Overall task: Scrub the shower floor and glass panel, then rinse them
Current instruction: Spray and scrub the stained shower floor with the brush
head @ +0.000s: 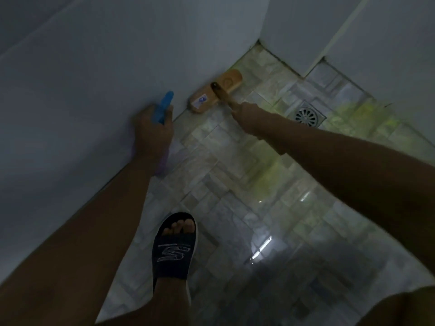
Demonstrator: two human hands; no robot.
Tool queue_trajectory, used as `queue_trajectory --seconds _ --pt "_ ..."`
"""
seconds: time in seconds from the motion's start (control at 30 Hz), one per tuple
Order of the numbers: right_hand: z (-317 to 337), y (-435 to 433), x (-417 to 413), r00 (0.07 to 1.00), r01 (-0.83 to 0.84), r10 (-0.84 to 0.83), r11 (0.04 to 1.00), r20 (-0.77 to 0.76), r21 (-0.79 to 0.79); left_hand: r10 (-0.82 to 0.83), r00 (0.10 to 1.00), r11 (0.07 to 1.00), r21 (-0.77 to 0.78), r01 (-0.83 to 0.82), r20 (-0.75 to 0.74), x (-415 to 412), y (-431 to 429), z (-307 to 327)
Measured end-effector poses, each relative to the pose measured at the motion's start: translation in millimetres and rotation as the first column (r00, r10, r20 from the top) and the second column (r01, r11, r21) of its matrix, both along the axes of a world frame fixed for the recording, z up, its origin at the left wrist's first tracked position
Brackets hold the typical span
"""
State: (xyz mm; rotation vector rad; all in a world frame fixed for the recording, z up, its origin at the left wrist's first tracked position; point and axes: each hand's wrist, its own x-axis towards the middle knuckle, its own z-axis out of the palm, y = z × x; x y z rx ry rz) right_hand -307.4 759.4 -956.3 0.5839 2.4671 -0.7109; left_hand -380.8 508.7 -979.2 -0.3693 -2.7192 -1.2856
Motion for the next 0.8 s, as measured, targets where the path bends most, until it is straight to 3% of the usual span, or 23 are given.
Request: queue_trajectory --seconds 0.07,0.13,0.27,0.33,0.43,0.5,0.57,0.7,0.8 --pt "2 19 27 0.996 -0.029 0.025 0.998 0.084 0.051 -0.005 1.0 1.0 -0.013 0.006 0.007 0 -2 1" --pt "6 46 51 0.998 -0.013 0.008 0.996 0.056 0.087 -0.014 1.0 1.0 0.013 0.014 0.027 1 -3 0" --pt "23 62 40 0.946 0.32 -0.319 0.947 -0.055 0.011 -0.017 0.998 0.999 0.031 0.015 0.057 3 -2 1" --pt "18 38 20 0.942 0.324 -0.323 0.946 -0.09 -0.004 -0.026 0.996 0.999 0.042 0.023 0.081 2 0 1" --pt "3 -19 15 0.979 0.178 -0.185 0.981 -0.085 -0.079 -0.031 0.997 1.0 0.001 0.031 0.072 1 4 0" --pt "-11 -39 45 0.986 0.152 -0.159 0.979 -0.043 -0.139 -0.06 0.996 0.998 -0.002 0.06 0.068 3 7 3" --pt "-18 -43 96 0.995 0.101 -0.102 0.991 -0.006 -0.089 -0.095 0.994 0.995 -0.029 0.097 0.05 5 9 5" --pt "-10 -6 212 0.96 0.23 -0.228 0.973 0.164 0.007 -0.143 0.99 0.963 -0.23 0.141 0.008 20 24 9" --pt "14 31 247 0.909 0.38 -0.381 0.924 0.171 0.036 -0.22 0.972 0.942 -0.24 0.234 0.082 39 48 14"
